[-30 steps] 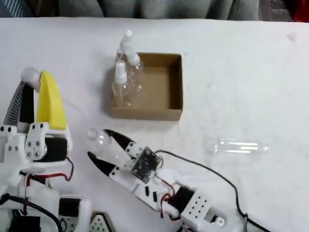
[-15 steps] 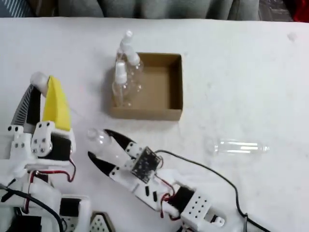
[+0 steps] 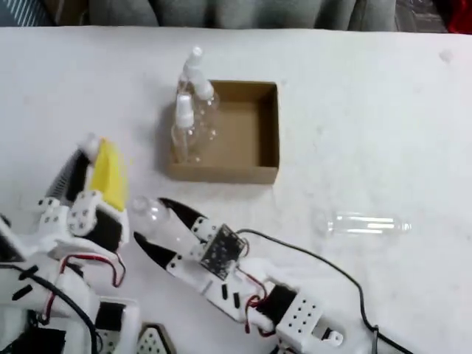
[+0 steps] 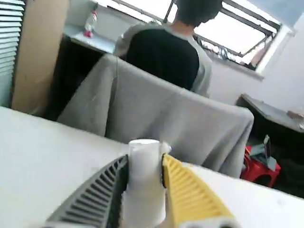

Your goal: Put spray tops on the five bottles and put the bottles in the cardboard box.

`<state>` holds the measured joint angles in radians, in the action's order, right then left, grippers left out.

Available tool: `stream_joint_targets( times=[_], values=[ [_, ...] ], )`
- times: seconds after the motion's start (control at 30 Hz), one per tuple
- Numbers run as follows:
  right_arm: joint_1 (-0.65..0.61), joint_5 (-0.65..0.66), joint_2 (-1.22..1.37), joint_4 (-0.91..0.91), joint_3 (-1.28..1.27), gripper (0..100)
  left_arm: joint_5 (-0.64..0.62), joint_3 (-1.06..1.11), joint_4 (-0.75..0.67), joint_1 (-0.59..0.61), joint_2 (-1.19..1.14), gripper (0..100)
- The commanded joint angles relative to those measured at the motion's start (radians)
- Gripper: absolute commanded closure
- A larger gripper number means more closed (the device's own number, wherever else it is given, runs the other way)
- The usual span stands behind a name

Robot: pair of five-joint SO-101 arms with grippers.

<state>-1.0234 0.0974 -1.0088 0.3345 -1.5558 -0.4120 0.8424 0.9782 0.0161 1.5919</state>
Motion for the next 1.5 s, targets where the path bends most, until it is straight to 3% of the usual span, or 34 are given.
stream_joint_targets(
  times=[0.0, 0.43, 0.7, 0.93, 1.47],
  values=[
    [-0.002, -0.006, -0.004, 0.022, 0.051, 98.2, -0.014, -0.005, 0.061, -0.122, 0.004, 98],
    [-0.001, -0.003, -0.012, 0.022, 0.023, 98.2, -0.005, 0.106, 0.086, -0.148, 0.004, 97],
    [0.033, -0.006, -0.012, 0.022, 0.021, 98.2, -0.003, 0.133, 0.164, -0.159, 0.220, 72],
    [0.041, -0.006, -0.012, 0.022, 0.018, 98.2, 0.061, 0.175, 0.169, -0.148, 0.236, 77],
    [0.252, -0.008, -0.012, 0.022, 0.031, 98.2, 0.080, 0.044, 0.232, -0.148, 0.236, 78]
  ],
)
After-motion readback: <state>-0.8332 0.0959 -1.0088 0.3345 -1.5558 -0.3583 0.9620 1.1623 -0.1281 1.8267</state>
